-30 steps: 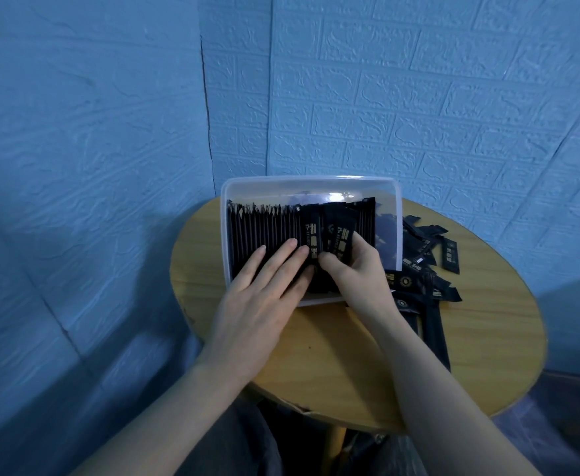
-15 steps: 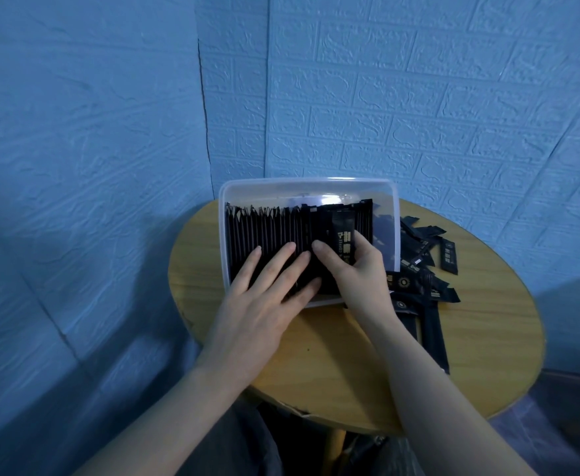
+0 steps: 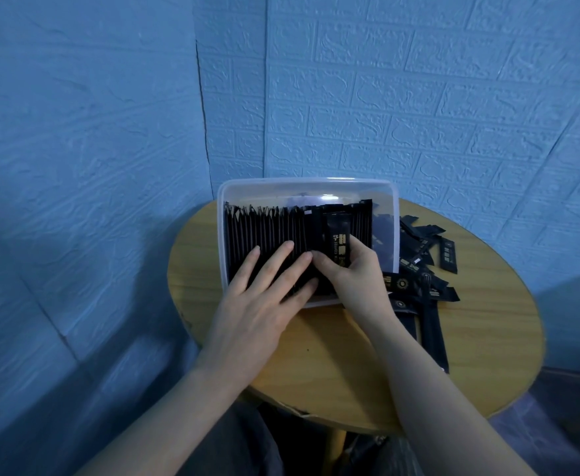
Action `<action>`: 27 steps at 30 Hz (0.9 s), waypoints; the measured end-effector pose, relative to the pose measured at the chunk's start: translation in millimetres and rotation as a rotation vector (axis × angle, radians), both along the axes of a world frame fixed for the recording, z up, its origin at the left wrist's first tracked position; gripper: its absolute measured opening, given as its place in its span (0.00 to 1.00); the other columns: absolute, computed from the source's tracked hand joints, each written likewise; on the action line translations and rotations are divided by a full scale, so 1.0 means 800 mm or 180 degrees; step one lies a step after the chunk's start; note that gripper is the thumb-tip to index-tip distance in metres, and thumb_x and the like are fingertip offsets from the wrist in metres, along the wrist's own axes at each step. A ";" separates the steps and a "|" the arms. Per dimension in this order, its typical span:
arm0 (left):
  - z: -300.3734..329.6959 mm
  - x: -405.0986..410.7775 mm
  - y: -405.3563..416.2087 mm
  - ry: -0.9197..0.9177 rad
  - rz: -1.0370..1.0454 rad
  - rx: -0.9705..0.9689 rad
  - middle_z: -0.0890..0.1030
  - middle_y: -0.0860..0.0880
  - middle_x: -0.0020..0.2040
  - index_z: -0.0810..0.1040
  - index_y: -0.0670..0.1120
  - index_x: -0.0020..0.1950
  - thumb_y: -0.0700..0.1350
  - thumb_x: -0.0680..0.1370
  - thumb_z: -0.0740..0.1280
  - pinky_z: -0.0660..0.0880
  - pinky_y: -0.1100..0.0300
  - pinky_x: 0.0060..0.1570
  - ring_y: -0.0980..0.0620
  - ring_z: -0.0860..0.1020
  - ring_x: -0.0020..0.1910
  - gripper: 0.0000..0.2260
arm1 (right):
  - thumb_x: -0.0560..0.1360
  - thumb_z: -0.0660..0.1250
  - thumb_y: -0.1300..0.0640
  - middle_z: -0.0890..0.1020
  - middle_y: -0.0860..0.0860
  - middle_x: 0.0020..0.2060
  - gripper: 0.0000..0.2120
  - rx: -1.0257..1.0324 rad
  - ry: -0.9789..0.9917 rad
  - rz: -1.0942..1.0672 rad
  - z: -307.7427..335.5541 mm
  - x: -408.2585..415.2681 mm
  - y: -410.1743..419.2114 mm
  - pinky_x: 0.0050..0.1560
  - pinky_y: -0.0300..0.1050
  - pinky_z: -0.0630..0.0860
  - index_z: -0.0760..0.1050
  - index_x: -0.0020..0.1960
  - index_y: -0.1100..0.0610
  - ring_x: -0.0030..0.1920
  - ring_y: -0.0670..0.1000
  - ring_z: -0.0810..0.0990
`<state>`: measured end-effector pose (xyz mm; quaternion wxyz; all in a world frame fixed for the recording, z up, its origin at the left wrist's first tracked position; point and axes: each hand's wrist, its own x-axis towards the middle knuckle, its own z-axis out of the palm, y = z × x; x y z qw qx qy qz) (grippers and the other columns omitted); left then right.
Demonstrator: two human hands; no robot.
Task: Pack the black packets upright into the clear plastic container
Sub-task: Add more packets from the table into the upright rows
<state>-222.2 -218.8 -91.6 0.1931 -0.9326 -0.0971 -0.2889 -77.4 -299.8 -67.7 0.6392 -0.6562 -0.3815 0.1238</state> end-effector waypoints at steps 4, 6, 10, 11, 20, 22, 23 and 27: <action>0.000 0.000 0.000 -0.0017 0.0009 -0.0087 0.68 0.43 0.75 0.76 0.48 0.68 0.34 0.70 0.60 0.62 0.36 0.71 0.41 0.62 0.76 0.27 | 0.76 0.68 0.60 0.84 0.49 0.41 0.04 0.0117 -0.0019 -0.0212 0.002 -0.004 0.001 0.52 0.49 0.80 0.79 0.47 0.51 0.46 0.48 0.83; 0.000 0.000 0.000 -0.0024 0.0012 -0.0103 0.68 0.43 0.74 0.76 0.48 0.68 0.34 0.69 0.61 0.61 0.37 0.71 0.41 0.63 0.76 0.28 | 0.77 0.67 0.60 0.84 0.52 0.41 0.06 0.0143 0.0047 -0.0270 0.003 -0.004 0.000 0.51 0.52 0.79 0.78 0.46 0.50 0.46 0.52 0.82; 0.000 0.000 0.000 -0.0026 0.0021 -0.0141 0.68 0.43 0.74 0.76 0.48 0.68 0.34 0.69 0.62 0.60 0.38 0.72 0.41 0.63 0.75 0.28 | 0.76 0.67 0.62 0.83 0.53 0.38 0.09 0.0061 -0.0014 -0.0238 0.002 -0.004 -0.001 0.44 0.56 0.79 0.79 0.44 0.48 0.39 0.50 0.80; -0.001 0.000 0.000 -0.0023 0.0025 -0.0168 0.68 0.44 0.75 0.76 0.48 0.68 0.34 0.69 0.62 0.60 0.38 0.72 0.41 0.62 0.76 0.28 | 0.76 0.67 0.62 0.83 0.51 0.37 0.09 0.0050 -0.0011 -0.0211 0.002 -0.004 -0.001 0.43 0.53 0.79 0.79 0.44 0.48 0.38 0.48 0.80; -0.002 0.000 0.002 0.0050 0.0113 -0.0167 0.65 0.44 0.76 0.71 0.48 0.73 0.33 0.70 0.62 0.60 0.37 0.72 0.42 0.59 0.77 0.31 | 0.77 0.67 0.62 0.85 0.49 0.41 0.05 0.0124 0.0184 0.0080 0.002 -0.003 -0.002 0.42 0.40 0.78 0.81 0.49 0.54 0.43 0.45 0.82; -0.002 0.000 0.001 0.0046 0.0116 -0.0173 0.65 0.45 0.77 0.70 0.48 0.74 0.33 0.70 0.61 0.60 0.36 0.72 0.42 0.59 0.77 0.31 | 0.77 0.67 0.63 0.85 0.50 0.42 0.06 0.0145 0.0176 0.0142 0.004 -0.003 -0.003 0.43 0.39 0.79 0.81 0.49 0.55 0.44 0.45 0.83; -0.001 0.000 0.001 0.0040 0.0102 -0.0168 0.65 0.45 0.76 0.71 0.49 0.73 0.33 0.70 0.61 0.61 0.36 0.72 0.41 0.60 0.77 0.31 | 0.77 0.67 0.64 0.85 0.51 0.42 0.06 0.0164 0.0183 0.0172 0.005 -0.003 -0.004 0.43 0.38 0.79 0.81 0.49 0.55 0.44 0.45 0.83; 0.000 -0.003 -0.001 0.0033 0.0079 -0.0149 0.66 0.46 0.76 0.71 0.51 0.72 0.34 0.70 0.62 0.62 0.35 0.70 0.40 0.62 0.76 0.30 | 0.77 0.67 0.63 0.84 0.48 0.39 0.05 0.0218 0.0201 0.0286 0.010 -0.003 -0.004 0.38 0.34 0.77 0.81 0.47 0.57 0.41 0.42 0.83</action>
